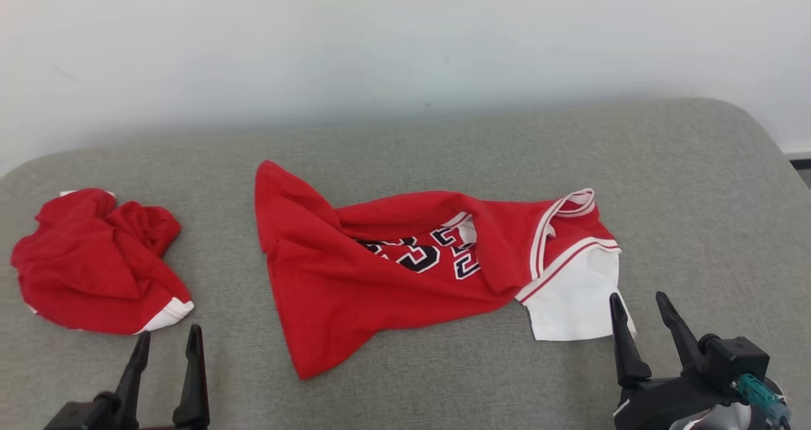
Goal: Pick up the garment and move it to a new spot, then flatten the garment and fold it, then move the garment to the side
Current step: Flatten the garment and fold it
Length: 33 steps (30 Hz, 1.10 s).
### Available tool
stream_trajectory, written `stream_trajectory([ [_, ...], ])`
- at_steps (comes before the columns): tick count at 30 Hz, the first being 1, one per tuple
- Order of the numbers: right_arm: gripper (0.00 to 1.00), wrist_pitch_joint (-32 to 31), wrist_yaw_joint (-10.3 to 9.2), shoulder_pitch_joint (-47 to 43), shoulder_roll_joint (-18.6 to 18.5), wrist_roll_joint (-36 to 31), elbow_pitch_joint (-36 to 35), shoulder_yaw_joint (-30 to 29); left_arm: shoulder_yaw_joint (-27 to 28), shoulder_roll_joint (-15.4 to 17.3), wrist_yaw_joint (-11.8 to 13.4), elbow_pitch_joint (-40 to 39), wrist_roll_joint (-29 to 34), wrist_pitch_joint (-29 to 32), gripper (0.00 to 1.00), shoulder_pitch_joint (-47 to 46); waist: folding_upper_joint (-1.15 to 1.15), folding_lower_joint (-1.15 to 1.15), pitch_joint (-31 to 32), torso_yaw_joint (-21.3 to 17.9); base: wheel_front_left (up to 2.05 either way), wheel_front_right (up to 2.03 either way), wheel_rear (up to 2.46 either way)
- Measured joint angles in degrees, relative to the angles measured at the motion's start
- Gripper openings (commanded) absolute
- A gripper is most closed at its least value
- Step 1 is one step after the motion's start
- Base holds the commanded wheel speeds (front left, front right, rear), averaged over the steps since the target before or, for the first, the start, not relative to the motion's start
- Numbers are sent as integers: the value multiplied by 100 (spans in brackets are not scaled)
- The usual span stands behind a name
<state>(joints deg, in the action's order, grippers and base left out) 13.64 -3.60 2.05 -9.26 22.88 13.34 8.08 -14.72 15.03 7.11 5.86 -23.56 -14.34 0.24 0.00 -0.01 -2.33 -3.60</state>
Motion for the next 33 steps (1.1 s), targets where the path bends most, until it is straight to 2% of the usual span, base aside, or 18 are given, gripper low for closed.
stream_trajectory([
  [11, 100, 8, -43, -168, -41, -3, -76, -100, -222, 156, -15, -415, 96, 0, 100, 505, 0, 0, 234, 499, 0, 0, 0],
  [15, 100, 8, -45, -166, -40, -68, -32, -31, -290, 211, -148, -524, 91, 0, 100, 678, 0, 0, 286, 618, 0, 0, 0],
  [18, 100, 8, -45, -166, -34, -90, -5, 10, -344, 280, -214, -552, 90, 0, 100, 786, 0, 0, 314, 643, 0, 0, 0],
  [33, 100, 5, -93, -166, -27, -154, 69, 32, -420, 294, -212, -766, 94, 3, 100, 793, 0, 1, 275, 564, 0, 0, 0],
])
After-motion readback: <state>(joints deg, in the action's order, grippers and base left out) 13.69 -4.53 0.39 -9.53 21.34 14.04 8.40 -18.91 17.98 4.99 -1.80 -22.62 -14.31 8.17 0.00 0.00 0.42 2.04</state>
